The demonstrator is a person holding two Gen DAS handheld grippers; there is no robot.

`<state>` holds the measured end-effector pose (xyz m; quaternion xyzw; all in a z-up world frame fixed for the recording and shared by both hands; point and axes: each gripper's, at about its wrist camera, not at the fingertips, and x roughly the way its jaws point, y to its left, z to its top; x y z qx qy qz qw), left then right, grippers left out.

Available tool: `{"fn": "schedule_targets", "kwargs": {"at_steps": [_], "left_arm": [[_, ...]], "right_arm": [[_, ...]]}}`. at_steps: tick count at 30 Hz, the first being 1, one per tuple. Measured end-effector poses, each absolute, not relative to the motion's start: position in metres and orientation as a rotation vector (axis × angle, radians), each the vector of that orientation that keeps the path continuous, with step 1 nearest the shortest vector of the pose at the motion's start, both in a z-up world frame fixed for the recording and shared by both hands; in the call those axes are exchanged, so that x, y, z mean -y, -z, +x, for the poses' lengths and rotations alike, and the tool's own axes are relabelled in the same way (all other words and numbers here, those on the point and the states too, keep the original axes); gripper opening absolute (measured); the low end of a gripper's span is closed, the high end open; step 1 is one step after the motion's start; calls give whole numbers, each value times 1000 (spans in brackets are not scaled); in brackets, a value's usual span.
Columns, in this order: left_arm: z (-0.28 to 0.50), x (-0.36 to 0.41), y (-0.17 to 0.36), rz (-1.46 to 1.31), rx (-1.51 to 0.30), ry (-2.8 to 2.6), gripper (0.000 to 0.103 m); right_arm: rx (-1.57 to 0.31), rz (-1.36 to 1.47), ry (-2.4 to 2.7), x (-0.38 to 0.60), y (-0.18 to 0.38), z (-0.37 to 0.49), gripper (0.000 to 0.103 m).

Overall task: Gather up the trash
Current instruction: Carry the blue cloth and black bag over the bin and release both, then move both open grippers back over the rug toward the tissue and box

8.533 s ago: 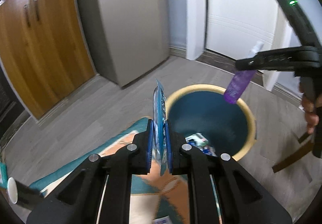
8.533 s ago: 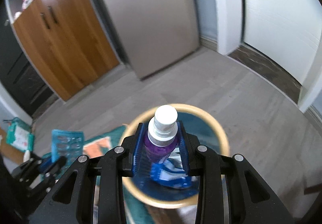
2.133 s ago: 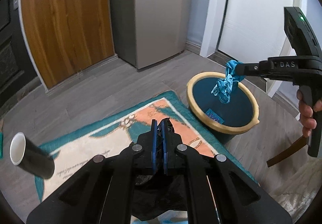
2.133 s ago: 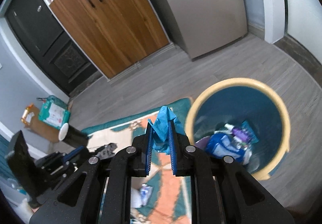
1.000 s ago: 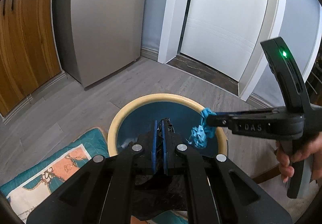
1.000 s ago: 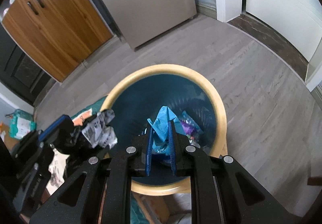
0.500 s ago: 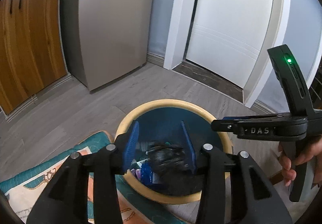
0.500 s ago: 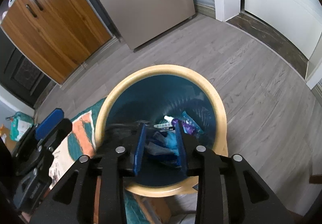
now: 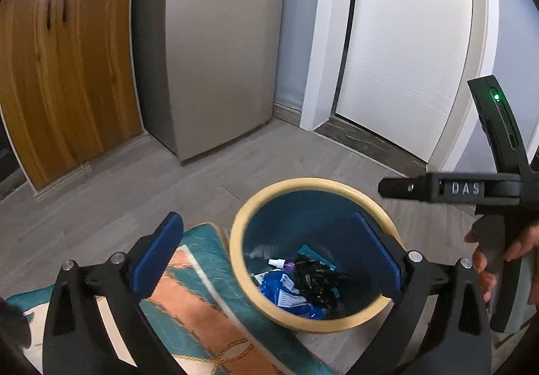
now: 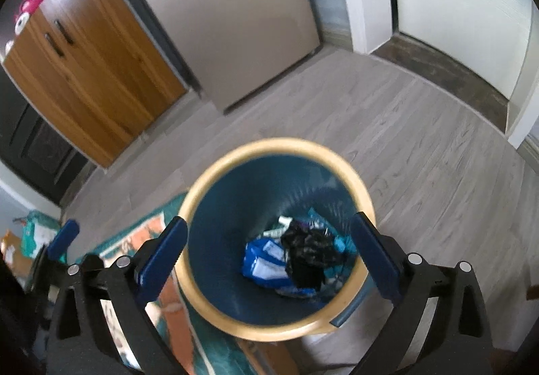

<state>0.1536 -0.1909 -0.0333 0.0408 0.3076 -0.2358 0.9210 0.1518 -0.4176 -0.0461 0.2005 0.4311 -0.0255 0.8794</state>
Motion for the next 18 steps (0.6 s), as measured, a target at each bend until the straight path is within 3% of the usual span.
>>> {"fn": "schedule_targets", "kwargs": {"at_steps": [18], "left_arm": [[86, 92, -36, 189, -571, 339, 97]], "right_arm": [[-747, 343, 13, 377, 0, 108, 98]]}}
